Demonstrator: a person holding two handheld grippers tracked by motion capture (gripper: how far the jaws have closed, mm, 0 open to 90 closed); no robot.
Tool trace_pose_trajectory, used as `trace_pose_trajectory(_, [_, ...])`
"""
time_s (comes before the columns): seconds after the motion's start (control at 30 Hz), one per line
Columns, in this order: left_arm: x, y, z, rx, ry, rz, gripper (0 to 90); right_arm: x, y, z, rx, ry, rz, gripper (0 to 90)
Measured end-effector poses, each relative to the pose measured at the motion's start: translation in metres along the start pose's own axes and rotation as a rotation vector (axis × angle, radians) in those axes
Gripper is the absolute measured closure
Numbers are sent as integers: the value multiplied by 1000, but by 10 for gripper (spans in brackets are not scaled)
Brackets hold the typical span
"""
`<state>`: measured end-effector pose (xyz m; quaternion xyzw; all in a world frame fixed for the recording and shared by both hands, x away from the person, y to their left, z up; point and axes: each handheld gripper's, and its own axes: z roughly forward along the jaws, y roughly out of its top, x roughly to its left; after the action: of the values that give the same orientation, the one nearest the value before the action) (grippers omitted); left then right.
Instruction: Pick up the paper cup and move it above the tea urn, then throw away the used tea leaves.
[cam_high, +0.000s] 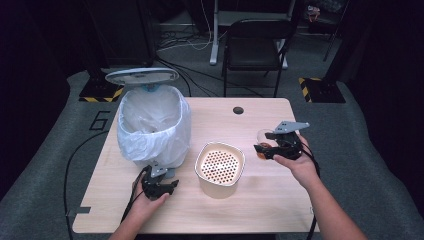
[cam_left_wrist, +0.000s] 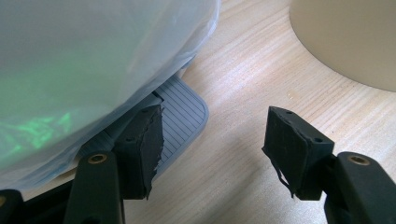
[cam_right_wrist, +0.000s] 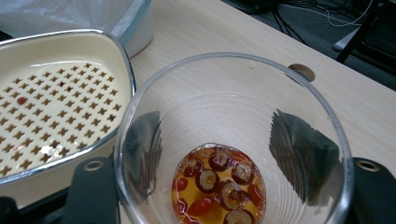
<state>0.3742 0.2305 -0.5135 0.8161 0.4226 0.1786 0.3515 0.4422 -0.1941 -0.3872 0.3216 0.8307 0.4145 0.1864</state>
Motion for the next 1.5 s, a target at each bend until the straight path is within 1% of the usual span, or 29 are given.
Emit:
trace_pose_trajectory(0.03, [0, 0, 0, 1, 0, 0, 373, -1, 2, 2, -2, 0, -10, 338])
trace_pose_trajectory(0.07, [0, 0, 0, -5, 1, -2, 373, -1, 4, 3, 3, -1, -5, 338])
trace_pose_trajectory(0.1, [0, 0, 0, -5, 1, -3, 373, -2, 9, 5, 1, -2, -15, 338])
trace_pose_trajectory(0.17, [-1, 0, 1, -20, -1, -18, 373, -3, 13, 7, -3, 1, -22, 338])
trace_pose_trajectory(0.2, [0, 0, 1, -8, 2, -5, 373, -3, 17, 8, -1, 1, -25, 338])
trace_pose_trajectory(0.23, [-1, 0, 2, -26, -2, -22, 373, -3, 20, 10, 0, 2, -30, 338])
trace_pose_trajectory(0.3, [-1, 0, 2, -24, -2, -25, 373, -2, 25, 12, -4, 5, -40, 338])
trace_pose_trajectory(0.37, [-1, 0, 1, -21, -1, -16, 373, -1, 31, 15, -7, 6, -58, 338])
trace_pose_trajectory(0.47, [0, 0, 1, -21, -7, -21, 373, 1, 36, 18, -8, 9, -70, 338])
trace_pose_trajectory(0.53, [0, 0, 1, -12, -3, -16, 373, 1, 40, 20, -12, 10, -83, 338])
trace_pose_trajectory(0.57, [0, 0, 1, -18, -7, -19, 373, 1, 41, 21, -14, 10, -82, 338])
trace_pose_trajectory(0.6, [1, 0, 0, 0, -4, 4, 373, 1, 43, 22, -13, 9, -80, 338])
trace_pose_trajectory(0.67, [1, 0, 0, -1, -4, 2, 373, 0, 45, 24, -19, 8, -93, 338])
trace_pose_trajectory(0.73, [2, 1, 0, 0, -4, 7, 374, 1, 48, 27, -25, 11, -95, 338])
trace_pose_trajectory(0.77, [1, 1, 1, -9, -3, -7, 373, 2, 49, 28, -25, 11, -94, 337])
trace_pose_trajectory(0.83, [1, 0, 1, -10, -3, -7, 373, 2, 51, 31, -28, 11, -111, 337])
trace_pose_trajectory(0.87, [1, 0, 1, -5, -2, 4, 373, 4, 52, 32, -29, 11, -108, 337])
trace_pose_trajectory(0.9, [2, 1, 1, -4, 0, 10, 374, 4, 53, 33, -33, 13, -117, 336])
trace_pose_trajectory(0.93, [1, 1, 0, -1, -4, 0, 373, 6, 55, 34, -27, 13, -117, 336])
trace_pose_trajectory(0.97, [1, 0, 1, -10, -3, -12, 373, 6, 56, 36, -35, 14, -131, 337])
trace_pose_trajectory(1.0, [1, 0, 1, -9, -5, -11, 373, 7, 56, 36, -37, 14, -128, 337])
trace_pose_trajectory(1.03, [1, 1, 1, -8, -6, -10, 373, 7, 57, 37, -43, 22, -138, 337])
trace_pose_trajectory(1.1, [1, 1, 1, -12, -3, -9, 373, 9, 59, 39, -47, 26, -143, 338])
trace_pose_trajectory(1.13, [1, 1, 1, -12, -2, -9, 373, 9, 60, 40, -46, 28, -155, 340])
trace_pose_trajectory(1.2, [2, 1, 1, -5, -4, -1, 374, 11, 61, 41, -53, 33, -163, 342])
trace_pose_trajectory(1.33, [2, 1, 1, -6, -4, 0, 373, 13, 65, 44, -61, 39, -174, 343])
trace_pose_trajectory(1.37, [2, 1, 1, -5, -4, 0, 373, 13, 66, 45, -63, 42, -194, 344])
trace_pose_trajectory(1.4, [2, 1, 1, -4, -4, 0, 373, 15, 66, 46, -63, 40, -190, 344])
trace_pose_trajectory(1.5, [2, 1, 1, -6, -4, -3, 373, 20, 68, 47, -59, 44, -223, 346])
